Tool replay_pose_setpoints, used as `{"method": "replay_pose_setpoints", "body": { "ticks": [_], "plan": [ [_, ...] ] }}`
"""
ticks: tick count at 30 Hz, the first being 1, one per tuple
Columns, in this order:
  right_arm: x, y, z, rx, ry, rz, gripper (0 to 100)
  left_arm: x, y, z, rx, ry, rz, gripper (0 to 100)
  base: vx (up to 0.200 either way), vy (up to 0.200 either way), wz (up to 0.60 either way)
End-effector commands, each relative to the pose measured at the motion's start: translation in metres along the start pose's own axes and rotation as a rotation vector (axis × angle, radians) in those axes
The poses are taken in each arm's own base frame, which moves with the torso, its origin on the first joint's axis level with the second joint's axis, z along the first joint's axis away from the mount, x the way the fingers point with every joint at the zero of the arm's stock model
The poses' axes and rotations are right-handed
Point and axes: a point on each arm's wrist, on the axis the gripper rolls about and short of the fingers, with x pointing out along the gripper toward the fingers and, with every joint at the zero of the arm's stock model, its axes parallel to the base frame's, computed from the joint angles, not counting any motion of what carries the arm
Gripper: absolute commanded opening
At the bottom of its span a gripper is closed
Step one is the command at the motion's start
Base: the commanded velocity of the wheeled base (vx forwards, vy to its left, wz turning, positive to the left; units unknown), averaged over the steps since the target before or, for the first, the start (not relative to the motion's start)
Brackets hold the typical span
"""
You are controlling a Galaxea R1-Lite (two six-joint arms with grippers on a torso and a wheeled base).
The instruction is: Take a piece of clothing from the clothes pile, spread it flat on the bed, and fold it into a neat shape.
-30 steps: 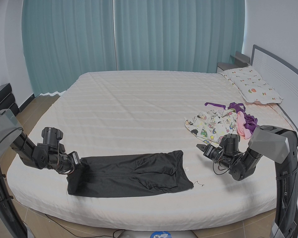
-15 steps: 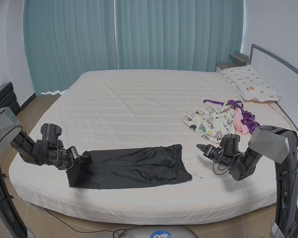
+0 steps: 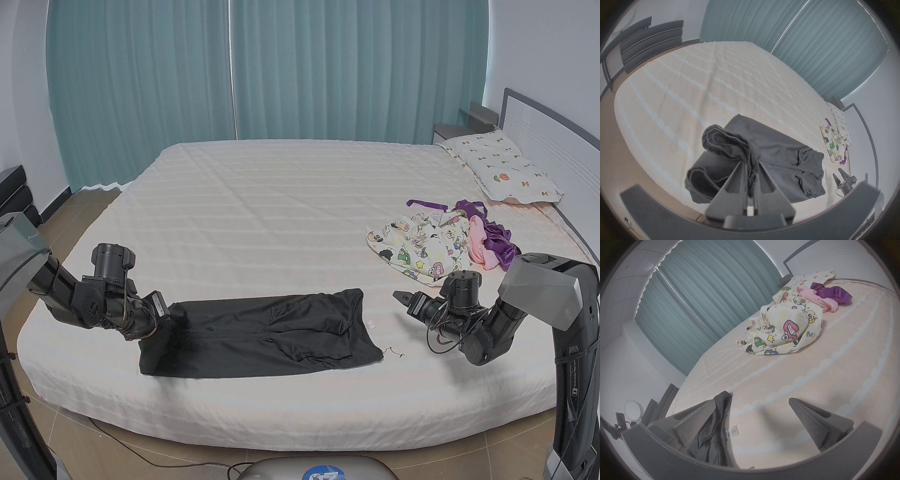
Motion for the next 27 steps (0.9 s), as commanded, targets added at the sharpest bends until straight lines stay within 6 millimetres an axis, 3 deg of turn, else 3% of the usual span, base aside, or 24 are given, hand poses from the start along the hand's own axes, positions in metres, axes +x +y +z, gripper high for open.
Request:
{"method": "replay_pose_setpoints", "body": {
  "ticks": [1, 18, 22, 27],
  "plan": [
    [0.000, 0.000, 0.000, 0.000, -0.001, 0.001, 100, -0.001, -0.009, 0.000, 0.015, 0.004, -0.014, 0, 0.000, -0.200, 0.00],
    [0.000, 0.000, -0.002, -0.007, 0.005, 0.000, 100, 0.002, -0.056, 0.000, 0.033, 0.006, -0.057, 0, 0.000, -0.200, 0.00],
    [0.000, 0.000, -0.002, -0.009, 0.004, -0.001, 100, 0.010, -0.073, 0.002, 0.011, 0.030, -0.058, 0, 0.000, -0.200, 0.00],
    [0.001, 0.000, -0.002, -0.010, 0.005, -0.002, 100, 0.036, -0.092, -0.004, 0.039, 0.057, -0.020, 0, 0.000, -0.120, 0.00]
  ]
}}
